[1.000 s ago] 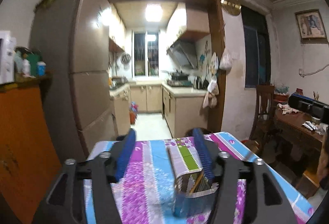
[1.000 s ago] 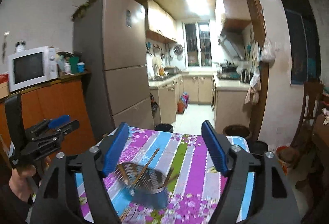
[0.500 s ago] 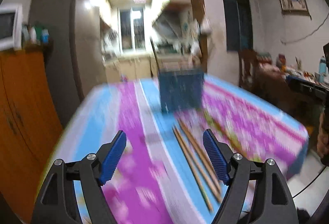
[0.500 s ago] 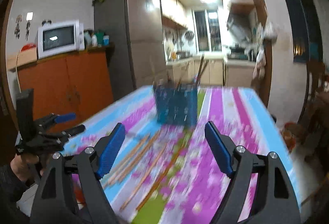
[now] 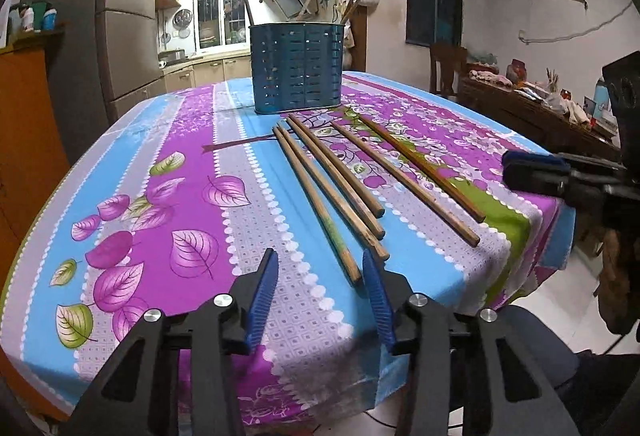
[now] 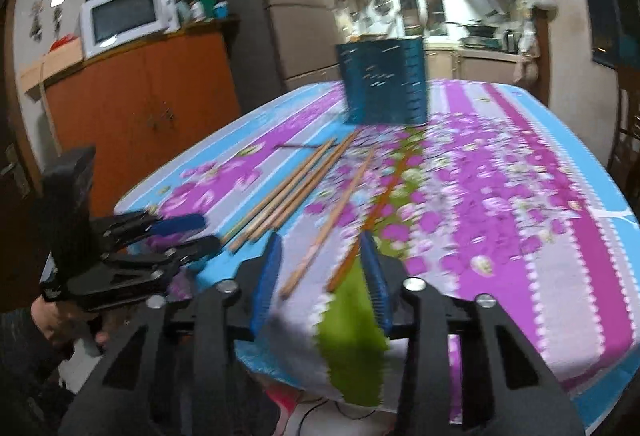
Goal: Organize utensils
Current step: 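Move both open tools back over the remaining chopsticks, then close the right tool on a chopstick while the left tool grasps another chopstick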
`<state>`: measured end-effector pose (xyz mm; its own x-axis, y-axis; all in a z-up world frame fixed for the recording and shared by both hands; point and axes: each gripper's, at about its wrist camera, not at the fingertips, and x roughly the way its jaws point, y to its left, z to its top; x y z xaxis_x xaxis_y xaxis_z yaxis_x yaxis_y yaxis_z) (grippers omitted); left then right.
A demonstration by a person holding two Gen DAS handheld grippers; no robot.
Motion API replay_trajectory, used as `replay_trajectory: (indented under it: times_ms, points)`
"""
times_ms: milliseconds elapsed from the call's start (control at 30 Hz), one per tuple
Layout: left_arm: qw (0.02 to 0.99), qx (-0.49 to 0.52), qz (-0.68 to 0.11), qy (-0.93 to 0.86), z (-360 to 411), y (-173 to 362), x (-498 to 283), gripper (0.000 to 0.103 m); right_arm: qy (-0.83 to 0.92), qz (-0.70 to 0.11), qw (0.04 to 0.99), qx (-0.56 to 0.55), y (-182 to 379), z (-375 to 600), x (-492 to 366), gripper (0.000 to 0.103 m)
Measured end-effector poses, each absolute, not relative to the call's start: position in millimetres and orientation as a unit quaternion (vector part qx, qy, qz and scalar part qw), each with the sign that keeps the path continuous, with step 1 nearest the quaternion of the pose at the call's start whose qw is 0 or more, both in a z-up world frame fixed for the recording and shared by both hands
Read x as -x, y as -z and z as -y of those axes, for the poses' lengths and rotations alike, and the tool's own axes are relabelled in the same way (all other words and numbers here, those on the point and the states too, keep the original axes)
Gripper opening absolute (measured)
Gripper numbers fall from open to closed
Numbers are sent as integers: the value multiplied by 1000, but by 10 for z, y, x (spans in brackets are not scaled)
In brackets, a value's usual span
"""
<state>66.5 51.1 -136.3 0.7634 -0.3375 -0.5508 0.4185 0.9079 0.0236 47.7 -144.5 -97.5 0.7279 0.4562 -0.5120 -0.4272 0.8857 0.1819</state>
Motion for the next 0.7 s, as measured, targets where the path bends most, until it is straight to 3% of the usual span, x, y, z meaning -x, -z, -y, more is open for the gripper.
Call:
replay_trajectory:
  times_ms: [133,200,267,700]
  points:
    - [936,-82,-276,200,-476,1393,-699,40,-255,-294,921,-19,1032,1269,-552,22]
    - [939,-85,-275,189,-496,1386,-718,29,-260,-299,918,-18,1045,1192,-652,20]
    - [941,-78,-275,182,-545,1385,-728,26,-263,-305,915,-14,1055,1114,-742,19]
    - [941,-80,-272,185,-603,1377,-712,26,-238,-349,906,37,1175,864,-1087,10]
